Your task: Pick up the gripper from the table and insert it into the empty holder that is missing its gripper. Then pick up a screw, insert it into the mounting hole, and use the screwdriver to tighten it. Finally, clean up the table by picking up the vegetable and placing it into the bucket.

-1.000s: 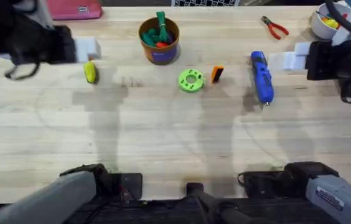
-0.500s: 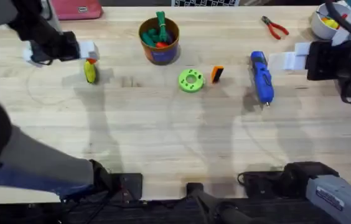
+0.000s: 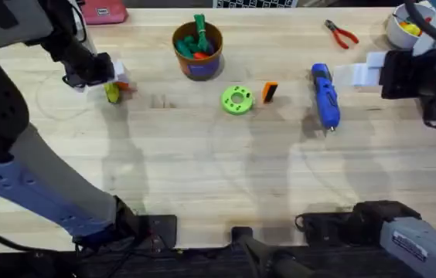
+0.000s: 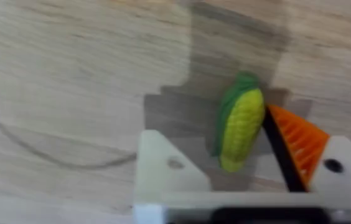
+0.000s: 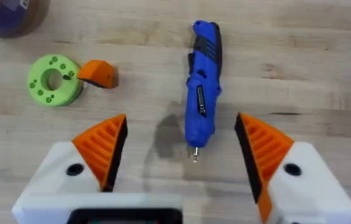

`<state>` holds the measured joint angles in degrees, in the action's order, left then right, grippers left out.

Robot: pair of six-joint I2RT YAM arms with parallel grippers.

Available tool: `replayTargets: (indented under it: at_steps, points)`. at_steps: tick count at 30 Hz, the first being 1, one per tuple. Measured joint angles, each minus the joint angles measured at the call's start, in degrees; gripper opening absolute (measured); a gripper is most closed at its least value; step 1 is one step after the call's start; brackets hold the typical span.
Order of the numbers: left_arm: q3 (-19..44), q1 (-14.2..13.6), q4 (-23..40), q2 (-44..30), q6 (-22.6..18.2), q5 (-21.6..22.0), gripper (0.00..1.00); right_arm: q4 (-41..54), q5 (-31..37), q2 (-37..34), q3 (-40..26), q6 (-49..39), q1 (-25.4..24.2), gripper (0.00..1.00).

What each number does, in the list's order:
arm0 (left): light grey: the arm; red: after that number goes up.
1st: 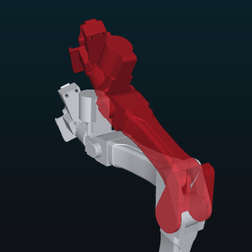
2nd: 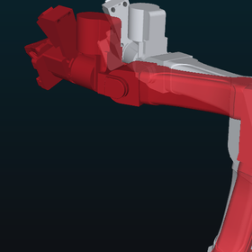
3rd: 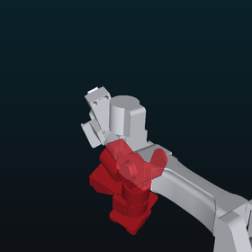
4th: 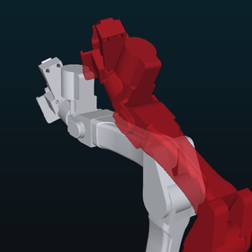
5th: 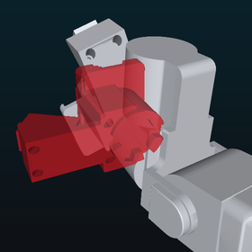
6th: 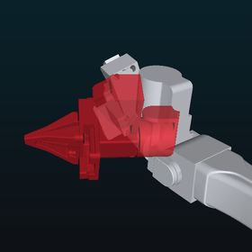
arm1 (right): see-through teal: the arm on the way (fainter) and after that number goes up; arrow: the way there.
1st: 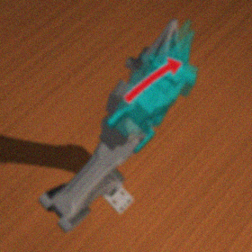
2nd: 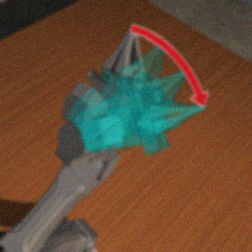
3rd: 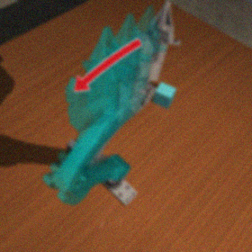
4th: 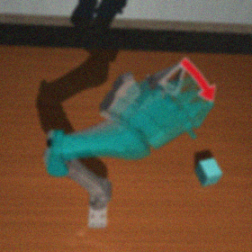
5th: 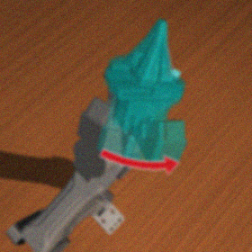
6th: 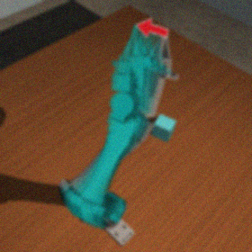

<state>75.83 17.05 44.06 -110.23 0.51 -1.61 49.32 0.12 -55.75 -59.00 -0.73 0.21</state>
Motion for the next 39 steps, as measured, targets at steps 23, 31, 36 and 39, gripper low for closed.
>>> replayTargets:
  at_steps: [23, 31, 36, 39]
  points:
    - [0.15, -0.23, 0.14, 6.34, 2.32, -1.85, 0.018, 0.0, 0.0, 0.0, 0.0, 0.5, 0.0, 0.994]
    - [0.2, -3.31, 6.93, 24.21, 3.02, -1.83, 0.018, 0.03, 0.0, 0.02, 0.0, 0.5, 0.0, 0.994]
    - [0.16, -7.86, 11.4, 29.74, 3.04, -1.1, 0.018, 0.81, 0.0, 0.0, 0.0, 0.5, 0.0, 0.994]
    - [-1.09, -11.0, 11.82, 32.84, 3.04, 0.13, 0.018, 0.83, 0.0, 0.0, 0.0, 0.5, 0.0, 0.993]
